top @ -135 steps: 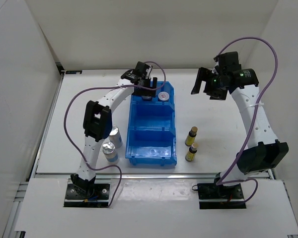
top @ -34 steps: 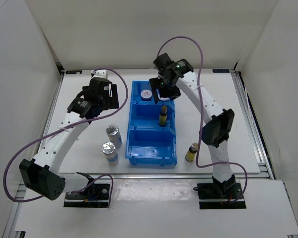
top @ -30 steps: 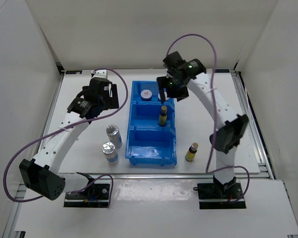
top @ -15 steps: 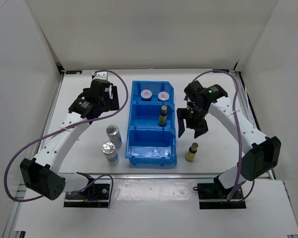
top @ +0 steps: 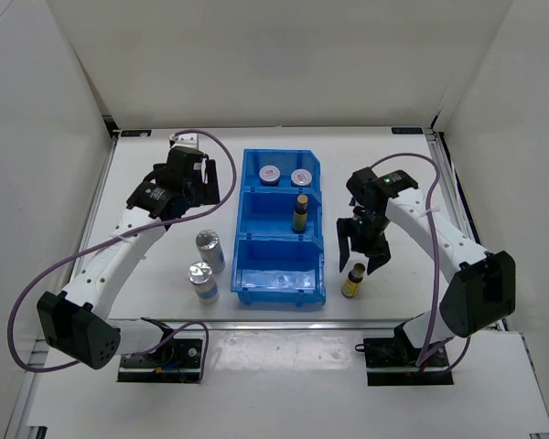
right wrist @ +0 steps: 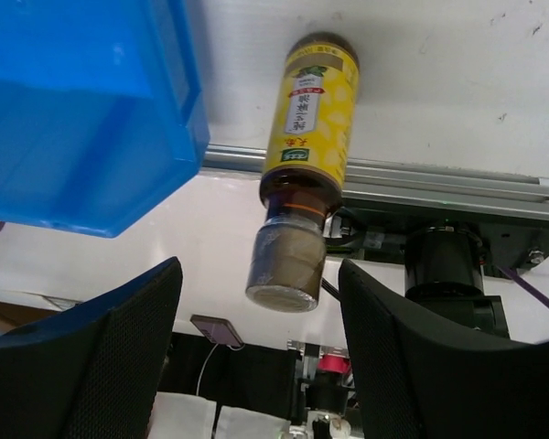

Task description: Organize the condiment bottles

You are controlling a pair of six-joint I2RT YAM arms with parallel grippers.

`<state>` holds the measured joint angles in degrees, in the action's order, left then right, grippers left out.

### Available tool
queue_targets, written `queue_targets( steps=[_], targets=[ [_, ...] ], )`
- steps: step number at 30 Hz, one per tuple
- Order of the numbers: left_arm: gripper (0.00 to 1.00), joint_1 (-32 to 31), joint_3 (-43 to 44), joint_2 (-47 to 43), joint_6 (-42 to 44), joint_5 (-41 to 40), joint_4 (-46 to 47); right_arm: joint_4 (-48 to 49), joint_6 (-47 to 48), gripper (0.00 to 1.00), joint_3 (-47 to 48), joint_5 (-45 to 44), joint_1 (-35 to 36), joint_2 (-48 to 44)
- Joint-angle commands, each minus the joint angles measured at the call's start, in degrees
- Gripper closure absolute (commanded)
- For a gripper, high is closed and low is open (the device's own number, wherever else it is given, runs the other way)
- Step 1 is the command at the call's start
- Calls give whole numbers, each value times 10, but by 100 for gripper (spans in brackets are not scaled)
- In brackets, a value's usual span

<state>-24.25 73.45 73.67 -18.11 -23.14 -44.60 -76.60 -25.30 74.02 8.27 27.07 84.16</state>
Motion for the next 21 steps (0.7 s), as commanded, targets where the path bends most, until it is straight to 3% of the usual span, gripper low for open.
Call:
queue_targets(
  steps=[1,5,9,11,15,19,21],
  targets=[
    [0,0,-12,-18,-5,-2,4,-166,-3,28,-12,-1,0,-9],
    [0,0,-12,-23,-5,-2,4,-166,3,30,-29,-1,0,-9],
    [0,0,-12,-23,-11,-2,4,-166,3,43,-35,-6,0,-9],
    [0,0,-12,-23,-11,-2,4,-166,3,44,-35,-12,0,-4],
    [0,0,-17,-23,-11,-2,4,-153,9,59,-41,-12,0,7],
    [0,0,-17,-28,-11,-2,4,-163,9,82,-21,-22,0,13],
    [0,0,-17,-28,-11,-8,4,-168,9,88,-4,-37,0,0]
  ],
)
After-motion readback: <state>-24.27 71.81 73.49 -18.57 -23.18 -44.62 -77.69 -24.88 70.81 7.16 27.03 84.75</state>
